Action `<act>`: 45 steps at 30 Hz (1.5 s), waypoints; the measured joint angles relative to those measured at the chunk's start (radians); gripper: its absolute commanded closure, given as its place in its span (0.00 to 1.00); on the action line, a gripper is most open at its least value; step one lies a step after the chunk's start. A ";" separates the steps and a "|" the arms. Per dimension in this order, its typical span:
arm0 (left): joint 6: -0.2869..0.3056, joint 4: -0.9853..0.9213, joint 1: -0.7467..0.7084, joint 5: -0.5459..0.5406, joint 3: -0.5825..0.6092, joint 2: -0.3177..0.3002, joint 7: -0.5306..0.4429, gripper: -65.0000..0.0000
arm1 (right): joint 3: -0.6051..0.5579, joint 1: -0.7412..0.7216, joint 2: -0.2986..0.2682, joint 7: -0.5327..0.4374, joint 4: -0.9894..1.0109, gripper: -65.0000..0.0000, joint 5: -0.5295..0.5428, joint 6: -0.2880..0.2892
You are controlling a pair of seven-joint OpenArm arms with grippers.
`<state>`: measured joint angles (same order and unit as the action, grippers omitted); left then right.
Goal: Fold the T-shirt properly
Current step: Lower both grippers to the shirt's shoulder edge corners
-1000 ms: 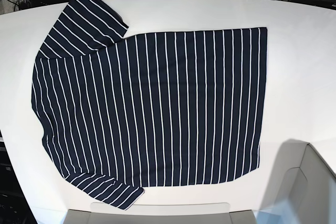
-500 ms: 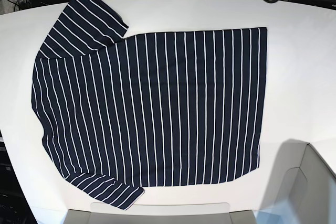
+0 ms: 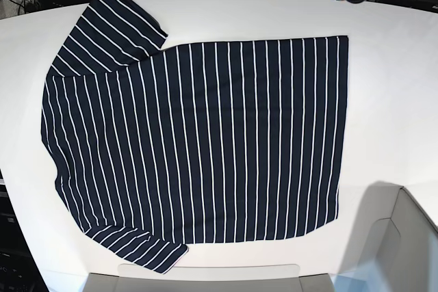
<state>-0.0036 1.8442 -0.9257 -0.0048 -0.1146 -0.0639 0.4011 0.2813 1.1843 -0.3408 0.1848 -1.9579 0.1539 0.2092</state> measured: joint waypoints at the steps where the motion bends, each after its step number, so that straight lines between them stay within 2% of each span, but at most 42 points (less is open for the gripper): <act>1: 0.002 0.024 -0.003 0.000 -0.008 0.000 0.000 0.96 | 0.008 0.002 0.001 0.020 -0.026 1.00 -0.001 0.001; 3: 0.011 0.071 0.000 -0.004 -0.026 0.000 0.009 0.96 | 0.029 -0.002 0.001 0.055 -0.082 1.00 -0.001 0.006; 5: 0.007 0.114 0.009 -0.004 -0.052 0.005 0.006 0.96 | 0.057 -0.022 0.000 0.047 -0.104 1.00 0.004 0.007; 8: 0.000 0.165 0.056 -0.003 -0.059 0.001 -0.002 0.96 | 0.073 -0.128 -0.003 0.080 -0.094 1.00 0.000 0.007; 10: 0.002 0.176 0.107 -0.003 -0.058 0.003 -0.001 0.96 | 0.082 -0.185 -0.007 0.052 -0.098 1.00 0.001 0.001; 14: 0.007 0.176 0.217 -0.003 -0.058 0.005 0.009 0.96 | 0.077 -0.293 -0.051 0.087 -0.097 1.00 0.000 0.015; 17: 0.005 0.180 0.307 -0.002 -0.058 0.007 0.045 0.96 | 0.083 -0.406 -0.066 0.189 -0.097 1.00 0.000 0.016; 19: 0.005 0.179 0.360 -0.003 -0.058 0.016 0.073 0.96 | 0.102 -0.468 -0.064 0.216 -0.098 1.00 0.006 0.021; 26: 0.011 0.182 0.508 -0.003 -0.061 0.050 0.066 0.96 | 0.129 -0.708 -0.082 0.376 -0.098 1.00 0.005 0.019; 28: 0.062 0.183 0.533 -0.002 -0.061 0.050 0.060 0.96 | 0.129 -0.761 -0.097 0.436 -0.098 1.00 0.032 0.016; 31: 0.222 0.183 0.565 0.004 -0.064 0.052 0.061 0.96 | 0.137 -0.834 -0.145 0.527 -0.098 1.00 0.167 0.037; 32: 0.260 0.183 0.574 0.004 -0.064 0.053 0.062 0.96 | 0.161 -0.854 -0.151 0.535 -0.097 1.00 0.212 0.092; 34: 0.299 0.183 0.594 0.003 -0.064 0.074 0.063 0.96 | 0.254 -0.890 -0.149 0.565 -0.097 1.00 0.332 0.286; 35: 0.315 0.183 0.603 0.003 -0.064 0.082 0.064 0.96 | 0.312 -0.909 -0.146 0.585 -0.092 0.99 0.372 0.395; 36: 0.333 0.183 0.610 0.004 -0.064 0.089 0.063 0.96 | 0.362 -0.924 -0.143 0.605 -0.084 0.99 0.388 0.476; 39: 0.341 0.183 0.610 0.004 -0.064 0.098 0.064 0.96 | 0.396 -0.937 -0.151 0.673 -0.071 0.98 0.361 0.478; 41: 0.341 0.183 0.605 0.004 -0.064 0.098 0.069 0.96 | 0.393 -0.912 -0.147 0.664 -0.071 0.93 0.362 0.469; 42: 0.341 0.183 0.603 0.004 -0.064 0.097 0.070 0.96 | 0.392 -0.895 -0.138 0.660 -0.072 0.90 0.358 0.428; 45: 0.341 0.183 0.600 0.004 -0.060 0.069 0.070 0.96 | 0.421 -0.847 -0.094 0.669 -0.076 0.84 0.389 0.178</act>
<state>0.3378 2.0277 -0.3256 -0.0010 -0.1749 0.0048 0.4709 0.7025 0.3370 -0.4347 0.8536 -2.0342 0.5430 0.3870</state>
